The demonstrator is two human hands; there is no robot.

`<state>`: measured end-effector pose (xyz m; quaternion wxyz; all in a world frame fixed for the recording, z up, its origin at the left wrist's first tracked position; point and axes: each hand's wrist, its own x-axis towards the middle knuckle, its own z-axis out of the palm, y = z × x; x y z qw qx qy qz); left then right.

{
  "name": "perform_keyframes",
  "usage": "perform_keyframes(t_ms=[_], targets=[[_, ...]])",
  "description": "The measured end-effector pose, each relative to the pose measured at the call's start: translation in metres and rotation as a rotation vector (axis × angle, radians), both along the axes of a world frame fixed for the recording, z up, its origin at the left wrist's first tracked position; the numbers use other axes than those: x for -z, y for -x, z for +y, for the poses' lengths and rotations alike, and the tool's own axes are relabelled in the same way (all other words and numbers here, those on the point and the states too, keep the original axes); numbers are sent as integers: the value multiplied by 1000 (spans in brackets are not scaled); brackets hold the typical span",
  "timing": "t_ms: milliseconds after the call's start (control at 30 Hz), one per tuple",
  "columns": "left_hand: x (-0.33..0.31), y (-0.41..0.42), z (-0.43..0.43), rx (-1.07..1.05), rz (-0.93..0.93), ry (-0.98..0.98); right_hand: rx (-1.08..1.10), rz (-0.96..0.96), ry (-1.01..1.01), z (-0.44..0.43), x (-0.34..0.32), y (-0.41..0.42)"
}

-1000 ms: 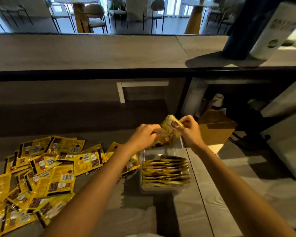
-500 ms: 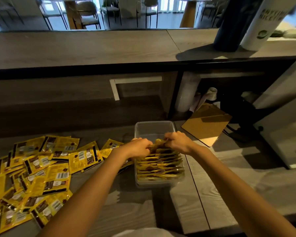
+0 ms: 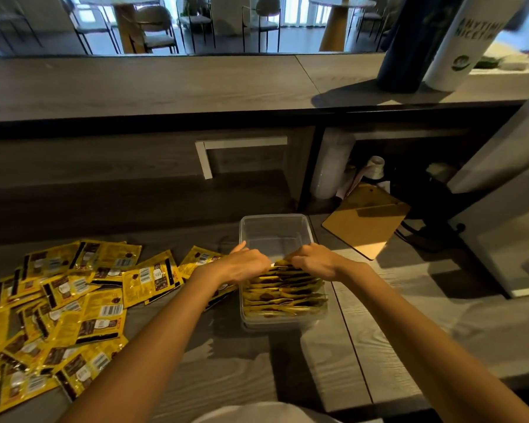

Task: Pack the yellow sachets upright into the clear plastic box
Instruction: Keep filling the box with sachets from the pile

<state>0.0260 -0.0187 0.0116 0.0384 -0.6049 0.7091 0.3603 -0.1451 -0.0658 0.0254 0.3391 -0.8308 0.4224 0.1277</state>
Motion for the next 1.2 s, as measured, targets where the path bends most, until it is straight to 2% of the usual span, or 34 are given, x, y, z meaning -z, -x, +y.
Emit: perform_keyframes(t_ms=[233, 367, 500, 567, 633, 800, 900, 967, 1100, 1200], targets=[[-19, -3, 3, -271, 198, 167, 51, -107, 107, -1, -9, -8], [-20, -17, 2, -519, 246, 312, 115, -147, 275, 3, -11, -28], [-7, -47, 12, -779, 145, 437, 80, -278, 455, 22, -17, -63], [4, -65, 22, -882, 75, 418, -20, -304, 552, 34, -15, -87], [16, -80, 36, -959, -10, 379, -72, -264, 558, 47, -9, -112], [42, -103, 68, -952, -246, 191, -105, -95, 329, 68, 20, -157], [61, -116, 85, -882, -309, 57, -129, 46, 226, 70, 43, -173], [67, -119, 92, -834, -297, 0, -145, 123, 222, 69, 53, -179], [66, -119, 99, -850, -322, 124, -161, 236, 277, 68, 59, -180], [68, -118, 105, -863, -321, 123, -209, 286, 390, 71, 61, -180]])
